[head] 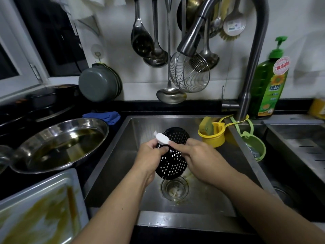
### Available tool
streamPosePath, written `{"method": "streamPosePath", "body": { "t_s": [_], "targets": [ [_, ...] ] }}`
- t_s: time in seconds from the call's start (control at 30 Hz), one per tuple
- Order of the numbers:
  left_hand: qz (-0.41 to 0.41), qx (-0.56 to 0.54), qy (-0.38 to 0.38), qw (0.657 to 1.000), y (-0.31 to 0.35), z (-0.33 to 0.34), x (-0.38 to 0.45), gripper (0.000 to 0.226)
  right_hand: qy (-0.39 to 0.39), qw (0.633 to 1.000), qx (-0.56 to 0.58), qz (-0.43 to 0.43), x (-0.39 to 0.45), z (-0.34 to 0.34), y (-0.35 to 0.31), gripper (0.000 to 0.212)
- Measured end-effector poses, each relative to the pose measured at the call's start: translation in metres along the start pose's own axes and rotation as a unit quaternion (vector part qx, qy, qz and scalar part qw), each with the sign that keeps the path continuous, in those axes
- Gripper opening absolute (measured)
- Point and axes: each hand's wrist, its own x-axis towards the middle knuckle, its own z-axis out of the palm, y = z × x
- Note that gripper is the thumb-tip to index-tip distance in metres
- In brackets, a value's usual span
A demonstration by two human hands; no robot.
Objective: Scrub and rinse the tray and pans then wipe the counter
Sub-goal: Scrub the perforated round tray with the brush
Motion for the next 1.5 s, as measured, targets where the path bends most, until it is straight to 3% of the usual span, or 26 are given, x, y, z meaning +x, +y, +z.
{"method": "streamPosePath", "body": {
  "t_s": [0.13,0.27,0.43,0.5,0.67,0.77,0.97,1.07,1.2,1.33,1.43,1.5],
  "targets": [
    [-0.022,-0.052,-0.049,0.997,0.006,0.001,-0.005,0.031,0.052,0.994,-0.008,0.091,0.009,-0.001,0.017,0.050],
    [-0.047,-0.112,-0.116,0.986,0.005,0.000,-0.006,0.051,0.060,0.993,0.043,0.094,0.002,0.002,0.012,0.051],
    [-0.030,-0.080,0.005,0.996,0.002,-0.002,0.000,0.020,0.137,0.972,0.111,0.154,0.002,-0.006,0.017,0.036],
    [-0.023,-0.074,0.034,0.996,0.002,-0.004,0.000,0.015,0.140,0.974,0.110,0.137,0.001,-0.004,0.016,0.033],
    [-0.017,-0.094,0.041,0.995,0.001,-0.004,0.001,0.014,0.091,0.979,0.088,0.160,-0.002,0.001,0.012,0.040],
    [-0.009,-0.094,0.043,0.995,0.000,-0.003,0.003,0.016,0.084,0.982,0.086,0.144,-0.004,0.002,0.001,0.032],
    [-0.006,-0.104,0.058,0.993,0.001,-0.005,0.005,0.014,0.098,0.948,0.074,0.295,-0.002,-0.015,0.018,0.031],
    [-0.006,-0.110,0.063,0.992,0.002,-0.005,0.006,0.015,0.033,0.959,0.109,0.259,-0.003,-0.005,0.008,0.031],
    [-0.001,-0.116,0.062,0.991,0.003,-0.005,0.005,0.014,0.076,0.951,0.107,0.282,0.002,-0.008,0.015,0.032],
    [-0.005,-0.122,0.062,0.991,0.003,-0.005,0.004,0.015,0.023,0.964,0.108,0.241,0.001,-0.002,0.006,0.032],
    [-0.003,-0.124,0.057,0.991,0.003,-0.004,0.004,0.015,0.066,0.957,0.104,0.264,0.002,-0.006,0.013,0.031],
    [-0.004,-0.125,0.057,0.990,0.003,-0.005,0.004,0.015,0.045,0.961,0.111,0.250,0.001,-0.005,0.011,0.033]
  ]
}}
